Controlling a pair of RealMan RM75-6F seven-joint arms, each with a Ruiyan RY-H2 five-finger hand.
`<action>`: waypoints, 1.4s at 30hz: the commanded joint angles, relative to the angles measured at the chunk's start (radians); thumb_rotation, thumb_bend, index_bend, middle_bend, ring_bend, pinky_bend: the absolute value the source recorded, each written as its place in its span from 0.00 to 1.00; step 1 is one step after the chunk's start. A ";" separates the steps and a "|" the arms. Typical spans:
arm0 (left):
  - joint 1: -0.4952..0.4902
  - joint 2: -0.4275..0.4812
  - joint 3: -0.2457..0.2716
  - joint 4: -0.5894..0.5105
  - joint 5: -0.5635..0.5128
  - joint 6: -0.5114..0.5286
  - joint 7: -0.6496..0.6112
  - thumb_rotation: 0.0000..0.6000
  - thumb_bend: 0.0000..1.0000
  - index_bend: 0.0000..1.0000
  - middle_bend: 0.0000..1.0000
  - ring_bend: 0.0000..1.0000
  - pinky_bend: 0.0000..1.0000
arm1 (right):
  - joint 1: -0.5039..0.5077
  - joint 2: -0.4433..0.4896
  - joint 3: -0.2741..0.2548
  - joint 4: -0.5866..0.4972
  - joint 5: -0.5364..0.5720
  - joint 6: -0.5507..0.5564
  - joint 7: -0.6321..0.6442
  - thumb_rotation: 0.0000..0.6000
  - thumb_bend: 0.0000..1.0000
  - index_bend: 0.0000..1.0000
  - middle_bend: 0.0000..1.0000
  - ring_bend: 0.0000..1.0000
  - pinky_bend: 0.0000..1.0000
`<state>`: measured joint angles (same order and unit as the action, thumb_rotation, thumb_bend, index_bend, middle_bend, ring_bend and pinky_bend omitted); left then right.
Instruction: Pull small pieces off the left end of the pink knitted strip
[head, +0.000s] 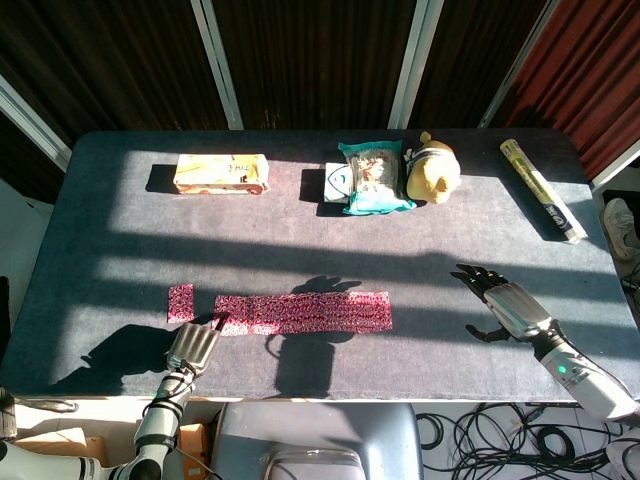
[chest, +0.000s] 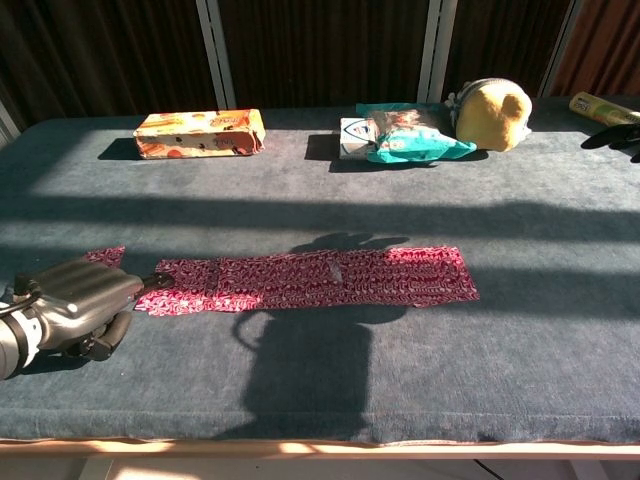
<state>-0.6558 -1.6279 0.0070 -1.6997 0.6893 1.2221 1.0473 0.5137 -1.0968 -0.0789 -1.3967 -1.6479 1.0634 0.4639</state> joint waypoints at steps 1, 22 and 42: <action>-0.007 -0.010 0.010 0.010 -0.016 0.012 0.030 1.00 0.98 0.11 1.00 1.00 1.00 | -0.002 0.002 -0.001 0.004 -0.003 0.004 0.005 1.00 0.26 0.00 0.00 0.00 0.13; 0.051 0.080 0.168 -0.138 0.050 0.167 0.153 1.00 0.98 0.24 1.00 1.00 1.00 | 0.002 0.002 -0.001 -0.022 -0.007 -0.001 -0.022 1.00 0.26 0.00 0.00 0.00 0.13; 0.205 0.238 0.310 -0.230 0.448 0.300 -0.116 1.00 0.55 0.00 0.96 1.00 0.99 | 0.000 0.014 0.008 -0.083 0.003 0.002 -0.084 1.00 0.26 0.00 0.00 0.00 0.13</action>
<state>-0.4900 -1.4338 0.2971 -1.9171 1.0057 1.4833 1.0512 0.5155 -1.0853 -0.0717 -1.4741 -1.6462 1.0624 0.3846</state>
